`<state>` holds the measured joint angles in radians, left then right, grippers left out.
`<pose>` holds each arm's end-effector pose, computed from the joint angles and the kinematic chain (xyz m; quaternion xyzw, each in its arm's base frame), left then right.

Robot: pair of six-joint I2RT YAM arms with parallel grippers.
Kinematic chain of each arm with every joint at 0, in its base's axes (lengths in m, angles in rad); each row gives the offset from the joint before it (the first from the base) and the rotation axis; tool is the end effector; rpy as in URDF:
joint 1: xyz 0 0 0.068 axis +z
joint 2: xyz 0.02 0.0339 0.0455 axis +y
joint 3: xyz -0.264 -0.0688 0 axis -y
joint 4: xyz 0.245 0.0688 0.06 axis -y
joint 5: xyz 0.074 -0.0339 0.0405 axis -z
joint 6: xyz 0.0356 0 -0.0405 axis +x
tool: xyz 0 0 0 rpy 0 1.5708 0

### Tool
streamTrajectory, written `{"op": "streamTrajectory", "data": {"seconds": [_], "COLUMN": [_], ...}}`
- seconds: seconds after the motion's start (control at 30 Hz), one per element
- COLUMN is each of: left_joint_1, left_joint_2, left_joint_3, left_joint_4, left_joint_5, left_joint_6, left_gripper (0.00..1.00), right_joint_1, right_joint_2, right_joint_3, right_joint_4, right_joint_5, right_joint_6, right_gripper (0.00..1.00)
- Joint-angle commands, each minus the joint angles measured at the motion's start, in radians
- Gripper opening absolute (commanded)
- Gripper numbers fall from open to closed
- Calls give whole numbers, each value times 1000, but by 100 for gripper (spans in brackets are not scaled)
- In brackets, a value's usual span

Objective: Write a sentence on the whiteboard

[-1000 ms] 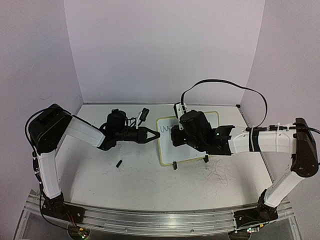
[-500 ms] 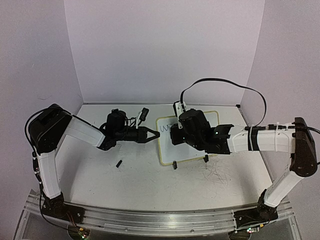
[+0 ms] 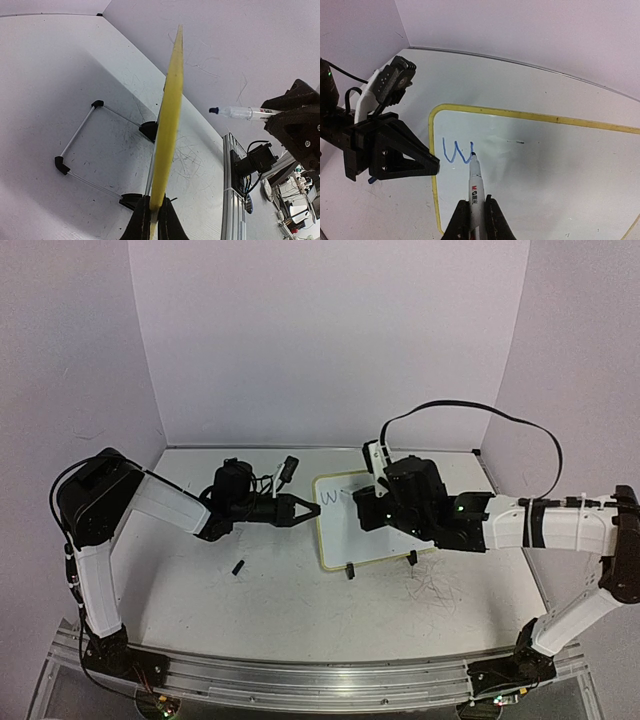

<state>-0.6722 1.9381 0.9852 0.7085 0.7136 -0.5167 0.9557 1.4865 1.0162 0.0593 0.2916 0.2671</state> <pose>0.3013 -0.2695 0.1705 0.2717 0.7195 -0.5511 0.3238 0.2060 0.2738 0.2758 -0.2044 0.8059 0.2117 0.5137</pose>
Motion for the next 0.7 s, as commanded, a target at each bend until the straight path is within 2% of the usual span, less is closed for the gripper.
{"op": "streamTrajectory", "data": {"seconds": [0.0,0.67], "left_joint_1": [-9,-10], "left_joint_2": [-42,-42], "left_joint_3": [-10,-18], "left_joint_4": [5,-7], "left_joint_5": [10,-3], "left_joint_6": [-20,-10], "left_gripper": [0,0], "right_joint_1": [-24,-29], "right_joint_2": [-18,48], "right_joint_3": [-51,-14], "right_joint_4": [74,116], "right_joint_5": [-83,-34], "right_joint_6": [27,36], "right_gripper": [0,0]}}
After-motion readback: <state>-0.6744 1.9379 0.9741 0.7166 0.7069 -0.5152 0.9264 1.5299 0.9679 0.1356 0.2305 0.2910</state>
